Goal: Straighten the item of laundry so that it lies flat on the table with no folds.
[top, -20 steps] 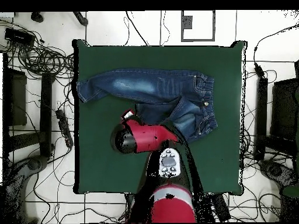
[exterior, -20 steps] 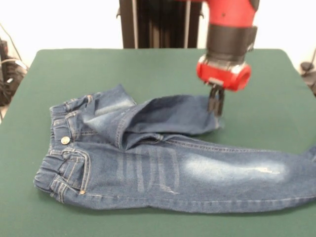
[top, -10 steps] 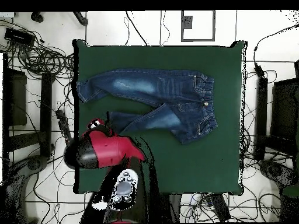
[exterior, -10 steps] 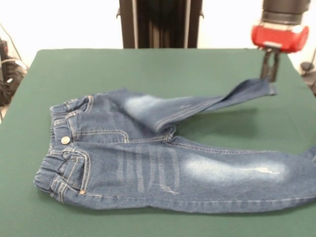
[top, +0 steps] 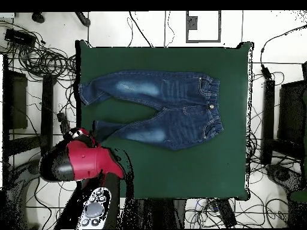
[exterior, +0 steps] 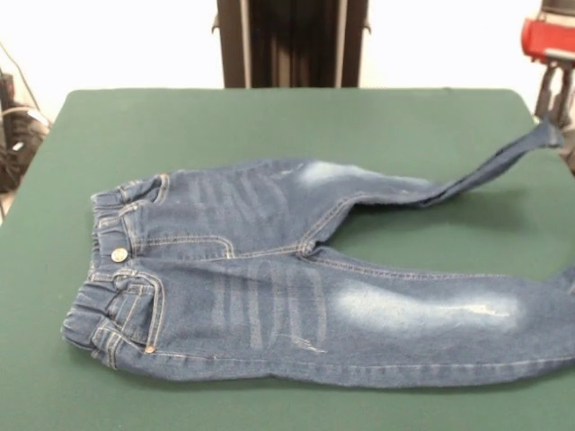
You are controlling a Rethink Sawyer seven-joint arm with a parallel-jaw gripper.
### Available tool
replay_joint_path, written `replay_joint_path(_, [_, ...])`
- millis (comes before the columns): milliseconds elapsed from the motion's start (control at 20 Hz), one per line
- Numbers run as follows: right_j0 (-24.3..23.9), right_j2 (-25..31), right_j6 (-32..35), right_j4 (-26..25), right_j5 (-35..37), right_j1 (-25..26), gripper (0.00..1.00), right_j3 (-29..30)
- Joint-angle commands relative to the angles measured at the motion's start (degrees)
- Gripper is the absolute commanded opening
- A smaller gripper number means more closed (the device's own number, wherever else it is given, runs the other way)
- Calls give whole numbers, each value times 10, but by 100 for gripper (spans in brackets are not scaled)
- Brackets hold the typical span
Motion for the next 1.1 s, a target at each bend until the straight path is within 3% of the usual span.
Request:
replay_joint_path(50, [56, -30, 172, 97, 83, 69, 0, -54])
replay_joint_path(150, [62, -37, 159, 104, 82, 76, 0, -63])
replay_joint_path(200, [66, -42, 147, 116, 80, 80, 100, -64])
replay_joint_path(650, [43, -25, 100, 110, 51, 77, 100, -52])
replay_joint_path(1100, [24, -18, 97, 124, 61, 84, 100, -59])
